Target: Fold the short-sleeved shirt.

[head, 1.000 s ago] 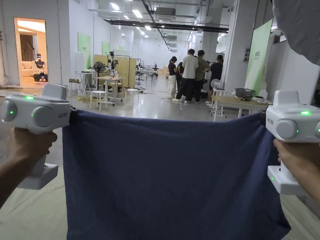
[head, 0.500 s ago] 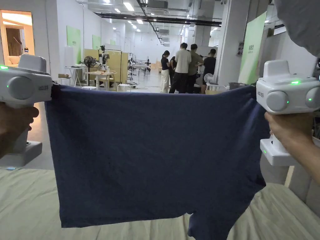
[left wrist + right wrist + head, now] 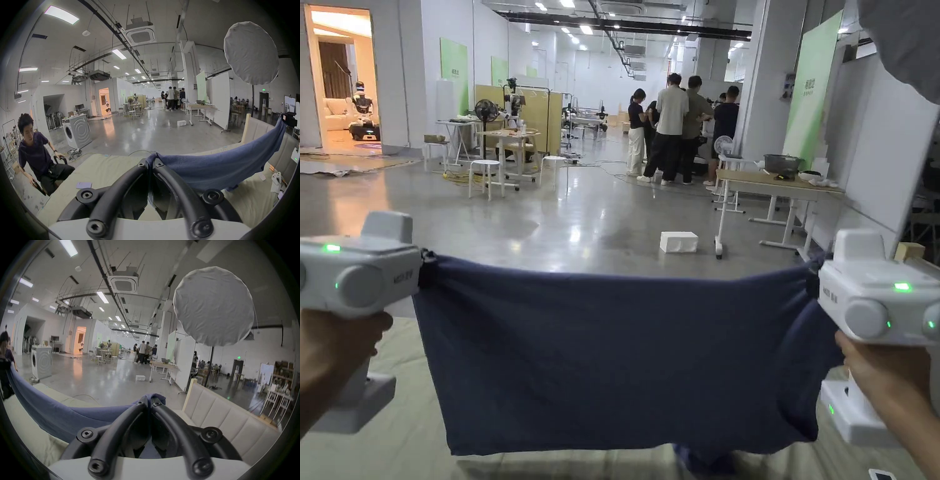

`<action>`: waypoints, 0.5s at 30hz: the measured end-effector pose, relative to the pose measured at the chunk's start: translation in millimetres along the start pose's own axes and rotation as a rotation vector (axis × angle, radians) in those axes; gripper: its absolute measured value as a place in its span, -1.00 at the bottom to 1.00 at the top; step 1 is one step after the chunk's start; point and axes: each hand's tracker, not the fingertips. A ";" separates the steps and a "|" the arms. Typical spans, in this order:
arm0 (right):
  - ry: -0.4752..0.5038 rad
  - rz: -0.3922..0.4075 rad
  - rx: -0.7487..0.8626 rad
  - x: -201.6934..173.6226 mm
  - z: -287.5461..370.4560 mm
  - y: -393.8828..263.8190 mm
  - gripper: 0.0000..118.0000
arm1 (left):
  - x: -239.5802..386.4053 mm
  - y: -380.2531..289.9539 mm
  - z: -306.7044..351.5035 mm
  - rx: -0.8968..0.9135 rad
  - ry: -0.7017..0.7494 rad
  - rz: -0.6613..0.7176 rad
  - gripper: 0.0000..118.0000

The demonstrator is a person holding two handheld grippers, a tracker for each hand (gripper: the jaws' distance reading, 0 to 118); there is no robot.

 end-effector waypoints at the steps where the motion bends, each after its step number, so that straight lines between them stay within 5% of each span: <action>1: -0.009 0.048 0.020 -1.0 13.4 -4.7 -0.96 | -8.0 -6.5 6.6 0.012 0.004 -0.015 -0.93; 15: 0.048 0.136 -0.068 3.1 199.3 -128.2 -0.96 | -27.0 -173.8 170.3 -0.007 -0.009 0.037 -0.93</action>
